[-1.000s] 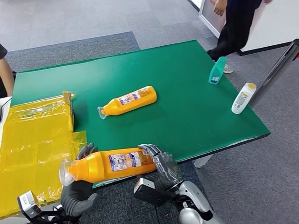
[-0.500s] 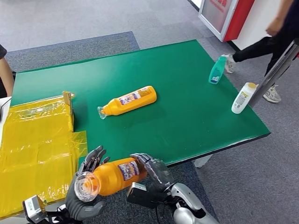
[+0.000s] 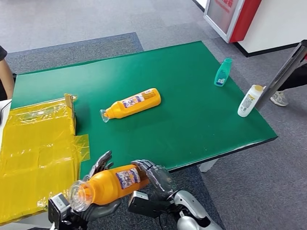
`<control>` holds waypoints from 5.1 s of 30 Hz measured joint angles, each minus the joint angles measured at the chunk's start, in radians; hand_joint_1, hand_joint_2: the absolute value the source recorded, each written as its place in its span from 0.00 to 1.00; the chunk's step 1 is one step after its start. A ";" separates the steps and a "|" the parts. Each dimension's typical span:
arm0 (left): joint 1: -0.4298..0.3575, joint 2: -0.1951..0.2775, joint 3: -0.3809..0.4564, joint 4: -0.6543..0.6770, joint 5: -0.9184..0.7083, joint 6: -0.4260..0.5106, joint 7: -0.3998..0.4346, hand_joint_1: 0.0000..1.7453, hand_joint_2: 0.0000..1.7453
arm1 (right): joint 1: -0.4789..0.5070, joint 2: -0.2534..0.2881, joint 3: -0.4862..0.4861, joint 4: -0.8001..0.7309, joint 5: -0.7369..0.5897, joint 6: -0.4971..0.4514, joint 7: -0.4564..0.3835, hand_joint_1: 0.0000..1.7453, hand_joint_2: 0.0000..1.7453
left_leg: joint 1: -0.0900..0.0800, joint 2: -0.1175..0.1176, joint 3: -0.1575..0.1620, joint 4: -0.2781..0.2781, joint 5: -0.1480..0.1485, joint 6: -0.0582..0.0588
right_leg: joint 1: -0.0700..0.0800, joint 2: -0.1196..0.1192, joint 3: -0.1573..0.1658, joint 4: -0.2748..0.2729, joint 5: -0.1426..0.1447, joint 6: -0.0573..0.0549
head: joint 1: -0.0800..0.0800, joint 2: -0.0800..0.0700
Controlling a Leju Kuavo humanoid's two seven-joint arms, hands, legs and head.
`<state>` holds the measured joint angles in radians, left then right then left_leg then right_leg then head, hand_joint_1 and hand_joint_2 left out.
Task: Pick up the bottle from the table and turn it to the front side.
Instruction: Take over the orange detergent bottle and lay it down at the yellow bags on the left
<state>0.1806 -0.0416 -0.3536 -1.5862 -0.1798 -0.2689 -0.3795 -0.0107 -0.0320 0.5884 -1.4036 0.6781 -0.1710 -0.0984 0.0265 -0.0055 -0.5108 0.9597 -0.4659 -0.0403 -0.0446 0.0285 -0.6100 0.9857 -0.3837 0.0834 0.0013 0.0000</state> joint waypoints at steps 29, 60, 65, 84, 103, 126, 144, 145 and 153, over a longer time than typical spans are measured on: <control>0.002 0.016 -0.039 -0.015 -0.082 0.063 -0.098 1.00 1.00 | 0.006 0.000 0.000 -0.027 0.011 -0.003 0.001 1.00 1.00 | 0.000 0.000 0.000 0.000 0.000 0.000 | 0.000 0.000 0.000 0.000 0.000 0.000 | 0.000 0.000; 0.053 0.008 0.072 -0.120 -0.295 0.407 -0.090 1.00 1.00 | 0.116 -0.013 -0.025 -0.137 0.000 -0.074 0.040 0.00 1.00 | 0.000 0.000 0.000 0.000 0.000 0.000 | 0.000 0.000 -0.001 0.000 -0.001 0.000 | 0.000 0.000; 0.080 0.008 0.179 -0.175 -0.376 0.505 -0.089 1.00 1.00 | 0.185 -0.032 -0.049 -0.213 -0.005 -0.112 0.059 0.00 1.00 | 0.000 0.000 -0.001 0.000 0.000 0.000 | 0.000 0.000 0.000 0.000 -0.001 0.000 | 0.000 0.000; 0.090 0.094 0.341 -0.219 -0.992 0.622 0.338 1.00 1.00 | 0.283 -0.062 -0.071 -0.288 -0.068 -0.137 0.091 0.00 1.00 | 0.000 0.000 0.000 0.000 -0.001 0.000 | 0.000 0.000 -0.001 0.000 -0.001 0.000 | 0.000 0.000; -0.171 0.214 0.301 0.057 -1.140 0.381 0.514 1.00 1.00 | 0.244 -0.074 -0.021 -0.220 -0.180 -0.056 0.062 0.00 1.00 | 0.001 0.000 0.000 0.000 0.000 0.000 | 0.001 0.000 0.000 0.000 0.000 0.000 | 0.000 0.000; -0.396 0.184 0.089 0.280 -1.199 0.184 0.600 0.58 1.00 | 0.161 -0.075 0.025 -0.090 -0.218 0.026 0.038 0.00 1.00 | 0.001 0.000 0.001 0.000 0.000 -0.001 | 0.001 0.001 0.002 0.000 0.000 0.000 | 0.000 0.000; -0.329 0.180 0.162 0.319 -1.142 0.258 0.731 0.00 0.00 | 0.180 -0.075 0.022 -0.066 -0.229 -0.008 0.057 0.00 1.00 | 0.001 0.001 0.005 0.000 -0.001 -0.001 | 0.001 0.001 0.003 0.001 0.000 -0.001 | 0.000 0.000; -0.309 0.175 0.177 0.298 -1.120 0.300 0.723 0.00 0.00 | 0.191 -0.075 0.021 -0.074 -0.229 -0.020 0.065 0.00 1.00 | 0.001 0.001 0.004 0.000 -0.001 -0.001 | 0.001 0.001 0.003 0.001 0.000 -0.001 | 0.000 0.000; -0.194 0.138 0.286 0.082 -0.972 0.529 0.575 0.00 0.25 | 0.260 -0.088 0.009 -0.144 -0.223 -0.085 0.108 0.00 1.00 | 0.001 0.001 0.002 0.000 -0.001 -0.001 | 0.001 0.001 0.001 0.000 -0.001 -0.001 | 0.000 0.000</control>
<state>-0.0134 0.0961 -0.0679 -1.5038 -1.1517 0.2606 0.1955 0.2491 -0.1200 0.5975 -1.5476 0.4554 -0.2558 0.0097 0.0272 -0.0042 -0.5086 0.9595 -0.4668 -0.0416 -0.0437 0.0297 -0.6092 0.9861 -0.3848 0.0821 0.0012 0.0000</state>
